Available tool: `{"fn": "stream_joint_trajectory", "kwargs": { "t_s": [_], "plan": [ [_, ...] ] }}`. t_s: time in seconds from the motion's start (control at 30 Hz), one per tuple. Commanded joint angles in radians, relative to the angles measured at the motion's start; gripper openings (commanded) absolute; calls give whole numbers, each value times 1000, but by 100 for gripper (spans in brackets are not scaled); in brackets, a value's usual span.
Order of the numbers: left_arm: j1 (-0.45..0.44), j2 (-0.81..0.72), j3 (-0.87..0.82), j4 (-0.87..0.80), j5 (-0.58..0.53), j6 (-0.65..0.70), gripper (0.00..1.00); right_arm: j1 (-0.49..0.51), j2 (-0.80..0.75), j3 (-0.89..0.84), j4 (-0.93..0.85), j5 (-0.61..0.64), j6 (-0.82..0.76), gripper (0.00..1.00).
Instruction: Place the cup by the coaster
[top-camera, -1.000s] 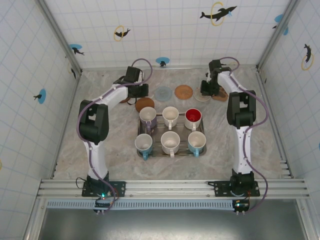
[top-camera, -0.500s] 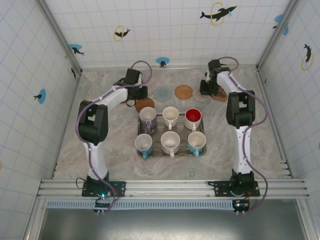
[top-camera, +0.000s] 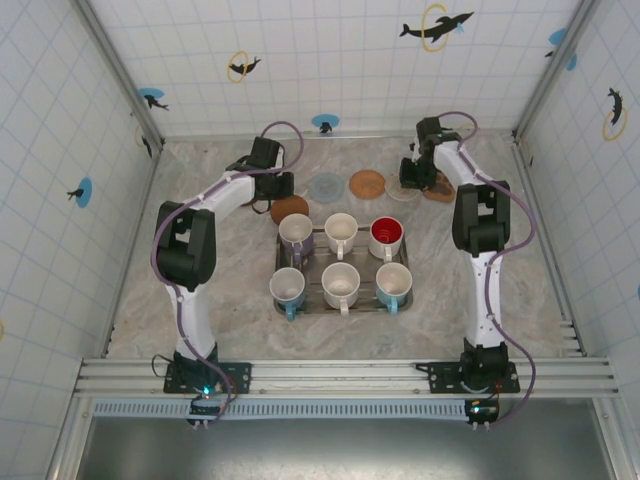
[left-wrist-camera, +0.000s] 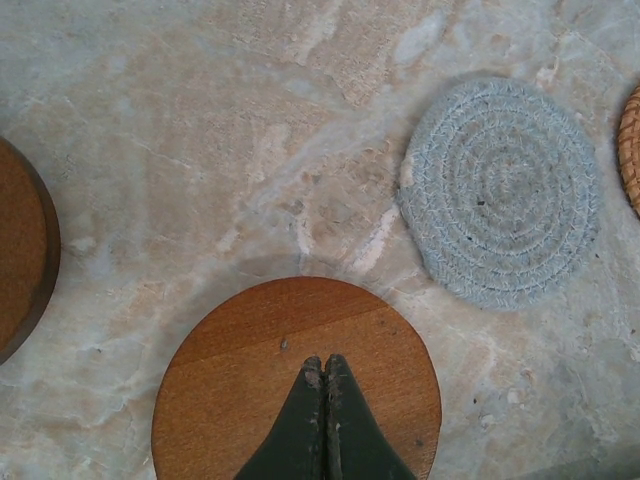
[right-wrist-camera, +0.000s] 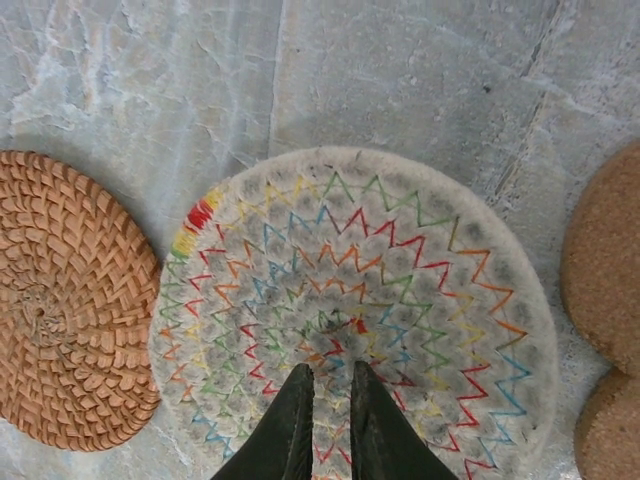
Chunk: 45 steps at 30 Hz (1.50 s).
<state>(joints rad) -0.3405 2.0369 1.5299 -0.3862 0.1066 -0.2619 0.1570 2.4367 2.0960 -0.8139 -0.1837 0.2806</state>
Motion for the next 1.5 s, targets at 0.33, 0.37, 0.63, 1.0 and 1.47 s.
{"fn": "stream_joint_trajectory", "kwargs": {
  "t_s": [0.33, 0.37, 0.63, 1.0, 1.47],
  "plan": [
    [-3, -72, -63, -84, -62, -3, 6, 31, -182, 18, 6, -54, 7, 23],
    [0, -85, -74, -86, -71, -5, 8, 40, -187, 16, 10, -62, 9, 24],
    [62, -191, -215, -46, -38, -43, 31, 190, -133, 89, 36, -169, 35, 25],
    [101, -214, -332, 38, 63, -74, 46, 355, 77, 298, 3, -269, 92, 28],
    [104, -162, -369, 123, 150, -97, 49, 400, 162, 310, 10, -280, 123, 40]
  ]
}}
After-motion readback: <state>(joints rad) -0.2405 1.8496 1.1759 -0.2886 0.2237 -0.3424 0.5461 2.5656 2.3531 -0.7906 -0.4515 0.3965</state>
